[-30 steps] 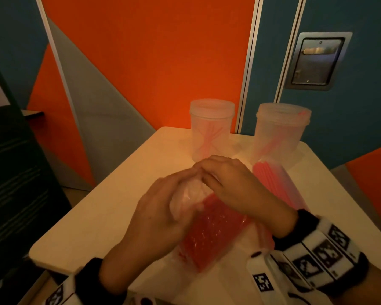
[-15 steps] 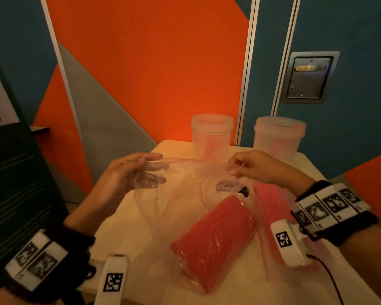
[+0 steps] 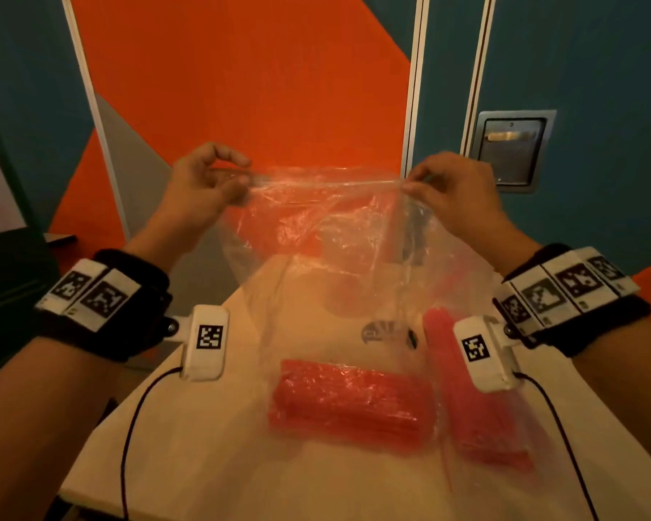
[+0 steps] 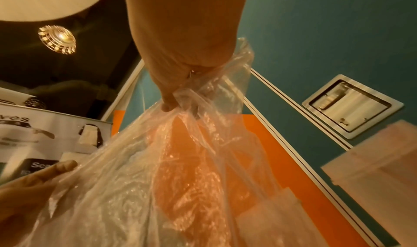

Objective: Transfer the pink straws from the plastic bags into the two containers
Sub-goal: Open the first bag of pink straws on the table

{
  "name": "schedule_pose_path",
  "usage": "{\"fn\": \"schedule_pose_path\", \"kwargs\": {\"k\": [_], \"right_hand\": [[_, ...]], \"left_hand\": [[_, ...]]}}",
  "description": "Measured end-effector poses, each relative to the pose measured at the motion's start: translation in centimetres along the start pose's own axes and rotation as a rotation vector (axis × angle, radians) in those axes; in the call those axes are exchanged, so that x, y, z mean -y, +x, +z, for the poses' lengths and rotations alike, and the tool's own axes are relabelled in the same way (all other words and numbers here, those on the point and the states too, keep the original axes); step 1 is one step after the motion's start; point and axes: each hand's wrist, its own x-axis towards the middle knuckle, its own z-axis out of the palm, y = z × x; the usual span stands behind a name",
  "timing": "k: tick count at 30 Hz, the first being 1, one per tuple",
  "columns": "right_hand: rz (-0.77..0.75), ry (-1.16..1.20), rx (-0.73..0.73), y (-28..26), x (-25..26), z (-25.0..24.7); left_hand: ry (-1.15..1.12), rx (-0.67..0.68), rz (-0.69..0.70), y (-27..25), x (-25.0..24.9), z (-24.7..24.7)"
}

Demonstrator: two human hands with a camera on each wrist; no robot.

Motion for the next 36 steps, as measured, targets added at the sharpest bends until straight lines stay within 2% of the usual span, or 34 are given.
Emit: {"fn": "schedule_pose_path", "kwargs": {"k": [2, 6, 8, 12, 16, 19, 23, 28, 33, 36], "right_hand": [[-0.102, -0.06, -0.006, -0.6, -0.2, -0.5], [-0.267, -0.089, 0.004, -3.5, 0.2, -0.2], [-0.315, -0.084, -0.01, -4.7, 0.5, 0.0], [-0.342, -0.156, -0.023, -6.3, 0.7, 0.3], [-0.352, -0.292, -0.025, -7.2, 1.3, 1.1], [-0.446, -0.357, 0.0, -8.1, 2.4, 1.9], [-0.647, -0.261, -0.17, -8.8, 3.2, 3.2], [-0.652, -0.14, -0.223, -8.9, 3.7, 3.5], [-0.696, -0.236, -0.322, -9.1, 4.2, 3.0], [-0.704, -0.152, -0.186, -9.4, 4.2, 2.6]], "left_hand": [[0.091, 0.136, 0.016, -0.7, -0.3, -0.4], [0.44, 0.513, 0.021, -3.0, -0.2, -0.4], [0.484, 0.577, -0.008, -3.9, -0.1, 0.3], [0.4, 0.571, -0.036, -4.9, -0.4, 2.1], [0.355, 0.628, -0.02, -5.5, -1.1, 3.5], [0.295, 0.568, -0.032, -5.9, -1.6, 4.6], [0.24, 0.59, -0.001, -6.3, -2.7, 5.5], [0.205, 0.655, 0.02, -6.1, -4.0, 5.9], [0.307, 0.469, -0.038, -5.7, -4.1, 5.9], [0.369, 0.429, -0.056, -6.1, -3.8, 6.4]]}}
